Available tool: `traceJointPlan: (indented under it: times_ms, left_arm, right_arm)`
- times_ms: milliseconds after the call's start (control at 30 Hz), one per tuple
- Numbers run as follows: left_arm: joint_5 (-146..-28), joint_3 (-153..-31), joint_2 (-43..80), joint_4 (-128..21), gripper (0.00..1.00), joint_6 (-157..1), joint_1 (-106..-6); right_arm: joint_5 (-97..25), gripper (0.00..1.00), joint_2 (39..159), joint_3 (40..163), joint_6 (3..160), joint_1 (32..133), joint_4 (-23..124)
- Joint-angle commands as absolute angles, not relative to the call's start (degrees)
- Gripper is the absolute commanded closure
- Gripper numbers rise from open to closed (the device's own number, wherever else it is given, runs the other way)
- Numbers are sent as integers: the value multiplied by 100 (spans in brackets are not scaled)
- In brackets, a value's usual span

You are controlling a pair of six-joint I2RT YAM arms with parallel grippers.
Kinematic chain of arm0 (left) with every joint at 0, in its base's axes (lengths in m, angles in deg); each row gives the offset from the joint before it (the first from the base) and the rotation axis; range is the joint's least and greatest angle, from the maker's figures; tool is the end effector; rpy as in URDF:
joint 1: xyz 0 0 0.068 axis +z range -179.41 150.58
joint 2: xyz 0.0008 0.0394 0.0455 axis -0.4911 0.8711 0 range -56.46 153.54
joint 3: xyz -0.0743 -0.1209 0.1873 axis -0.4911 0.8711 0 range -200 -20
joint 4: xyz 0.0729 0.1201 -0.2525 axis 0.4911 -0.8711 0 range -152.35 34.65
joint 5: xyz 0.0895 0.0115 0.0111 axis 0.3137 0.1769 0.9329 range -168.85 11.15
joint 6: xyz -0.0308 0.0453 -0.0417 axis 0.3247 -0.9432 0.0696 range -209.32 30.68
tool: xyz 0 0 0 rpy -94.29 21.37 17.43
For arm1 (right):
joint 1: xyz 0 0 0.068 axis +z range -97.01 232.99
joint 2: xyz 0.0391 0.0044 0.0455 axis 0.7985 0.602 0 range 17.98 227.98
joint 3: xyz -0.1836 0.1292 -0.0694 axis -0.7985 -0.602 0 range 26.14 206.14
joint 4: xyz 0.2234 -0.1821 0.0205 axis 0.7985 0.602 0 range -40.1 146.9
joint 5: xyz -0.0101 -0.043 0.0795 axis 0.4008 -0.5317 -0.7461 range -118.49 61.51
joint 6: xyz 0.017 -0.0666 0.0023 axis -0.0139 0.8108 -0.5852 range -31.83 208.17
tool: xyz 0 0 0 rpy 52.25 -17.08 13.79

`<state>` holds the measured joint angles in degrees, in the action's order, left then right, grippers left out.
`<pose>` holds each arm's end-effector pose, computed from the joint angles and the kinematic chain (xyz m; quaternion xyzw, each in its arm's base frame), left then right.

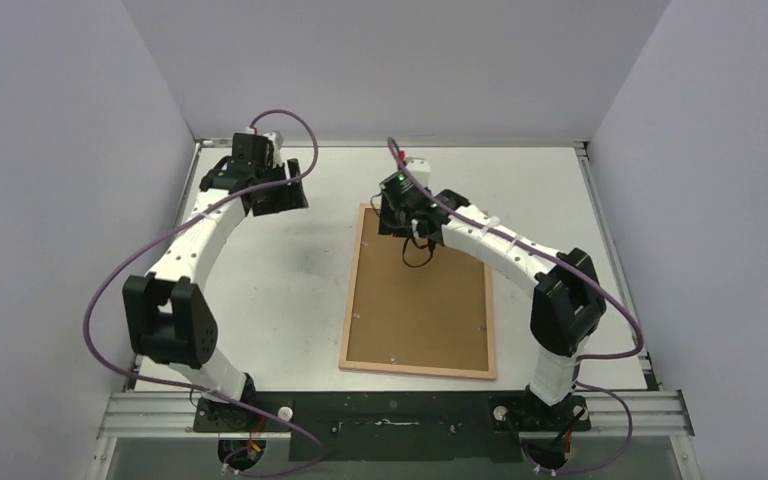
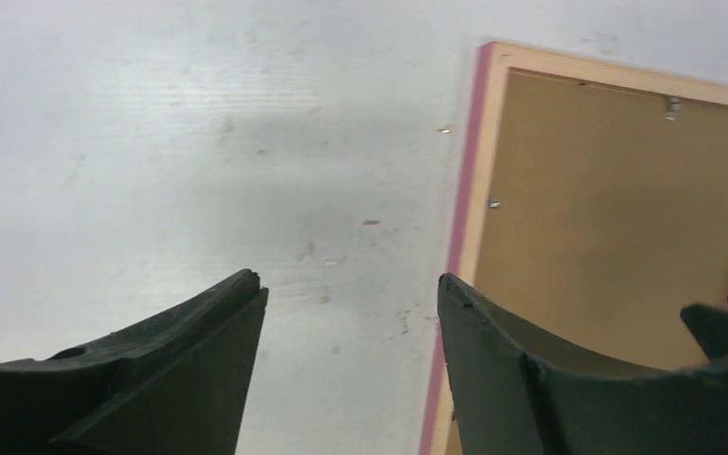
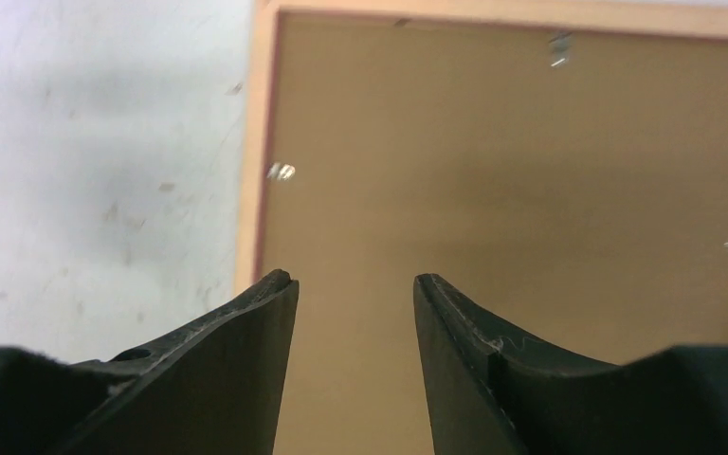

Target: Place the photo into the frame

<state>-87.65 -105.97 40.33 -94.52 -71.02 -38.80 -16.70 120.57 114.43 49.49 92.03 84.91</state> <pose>0.4032 -0.0753 0.2452 -0.0467 0.9361 -0.1516 0.3140 0.3437 0.2639 0.2259 0.0328 0.9327 0.1421 0.3297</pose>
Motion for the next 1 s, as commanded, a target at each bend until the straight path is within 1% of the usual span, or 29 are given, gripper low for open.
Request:
traceJointPlan:
  times_ms: [0, 33, 67, 100, 133, 167, 267, 467, 667, 733, 967]
  left_arm:
    - [-7073, -9917, 3055, -9741, 32, -7204, -3812]
    - [-6909, -9844, 2907, -9850, 29, -7209, -3797]
    - [-6770, -9784, 2792, -9951, 23, -7210, -3783]
    - [-6634, -9717, 2714, -10048, 12, -7205, -3785]
    - [-6440, -9656, 2625, -10107, 4, -7183, -3774]
    - [-6320, -9595, 2548, -10161, 3, -7148, -3764]
    - [-6063, -9478, 2410, -10331, 3, -6917, -3715]
    - [-6177, -9198, 2151, -10648, 3, -6316, -3244]
    - [-7041, -8604, 1925, -10507, 3, -5799, -2649]
    - [-7384, -8392, 1845, -10385, 3, -5680, -2512]
    - [-8301, -7775, 1605, -9949, 3, -5264, -2187]
  right_arm:
    - [-1320, 50, 12229, 11816, 4537, 9900, 8742]
    - [-1250, 50, 12348, 11908, 4486, 10061, 8767]
    - [-1163, 50, 12484, 12029, 4450, 10210, 8811]
    - [-1054, 50, 12610, 12179, 4399, 10344, 8929]
    - [-946, 50, 12764, 12322, 4338, 10468, 9053]
    - [-837, 50, 12936, 12458, 4256, 10561, 9184]
    - [-668, 50, 13287, 12770, 3991, 10785, 9537]
    - [-826, 51, 13837, 13264, 3837, 11054, 9819]
    - [-663, 54, 14462, 13927, 3836, 11209, 10386]
    - [-540, 57, 14603, 13987, 3817, 11249, 10456]
    - [-428, 58, 14864, 14104, 3816, 11315, 10608]
